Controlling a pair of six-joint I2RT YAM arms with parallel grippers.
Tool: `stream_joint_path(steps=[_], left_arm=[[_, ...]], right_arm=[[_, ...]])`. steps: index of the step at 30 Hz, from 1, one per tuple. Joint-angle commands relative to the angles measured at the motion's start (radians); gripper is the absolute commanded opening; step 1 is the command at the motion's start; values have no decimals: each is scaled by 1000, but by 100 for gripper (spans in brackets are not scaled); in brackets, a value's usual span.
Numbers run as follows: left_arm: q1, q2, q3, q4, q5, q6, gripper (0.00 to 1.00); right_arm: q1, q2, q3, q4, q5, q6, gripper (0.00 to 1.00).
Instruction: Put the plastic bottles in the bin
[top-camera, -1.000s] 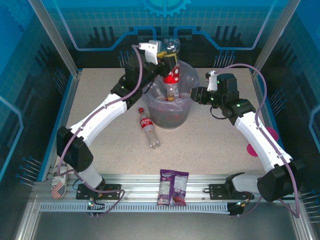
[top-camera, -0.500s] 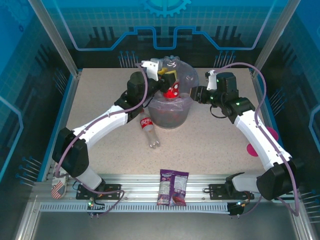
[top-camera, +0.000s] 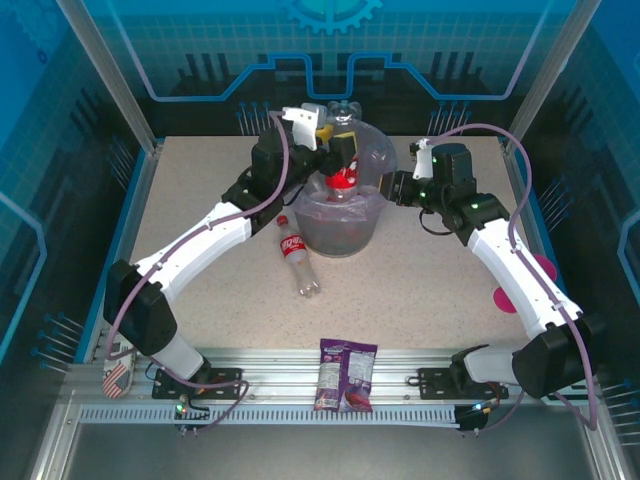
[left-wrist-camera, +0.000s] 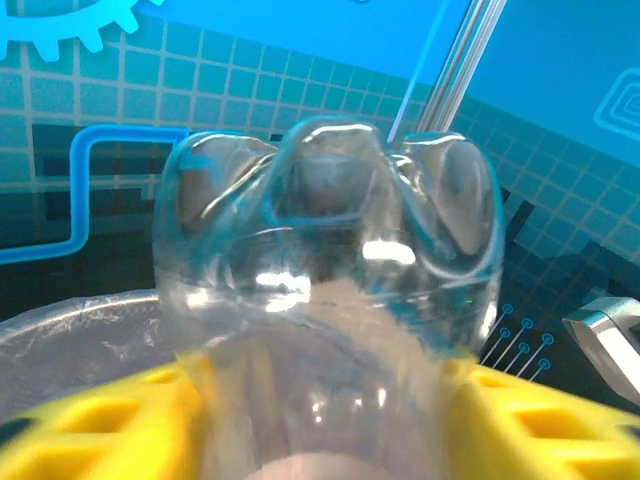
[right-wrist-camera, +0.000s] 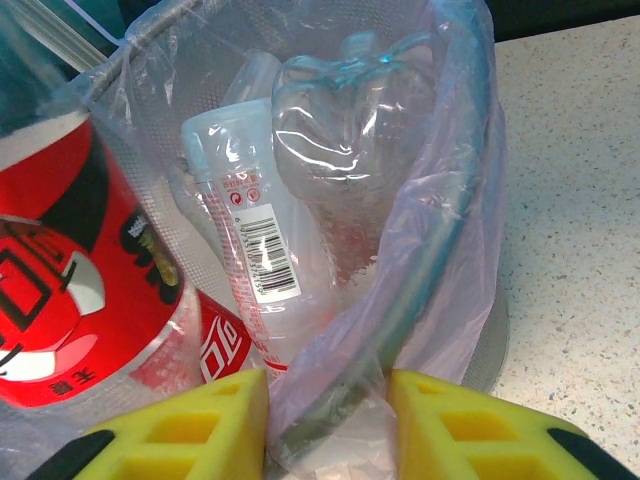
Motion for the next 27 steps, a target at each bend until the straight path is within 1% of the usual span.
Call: stream_joint_path(steps=[1,2,6,9,11,14,20,23,26,27], left_arm=[[-12,-32,34,-77,-12,26,83],[-11,-33,37,-79,-12,33,89],[-11,-23,82,-112,-20,48,97],[-12,-12,121,-128,-27,63,97],[-11,-3,151,-137,-27,70,89],[-11,13,206,-151,-31,74,83],[-11,73,328,-218,-12,48,59],[-13,105,367,-284,34,29,49],[-13,153,427,-433,47,39,35],[-13,164,430,-470,59,46,29]], right_arm=[[22,6,19,-15,-4,-22,37],[21,6,19,-15,-4,-24,37],[23,10,21,-14,-6,-24,37],[21,9,18,-12,-6,-23,37],[22,9,18,-13,-4,-24,37],[22,11,19,-15,-5,-25,37],[22,18,18,-12,-9,-23,37],[22,20,18,-10,-8,-22,37],[22,21,19,-13,-7,-24,37],[22,20,19,-13,-5,-24,37]])
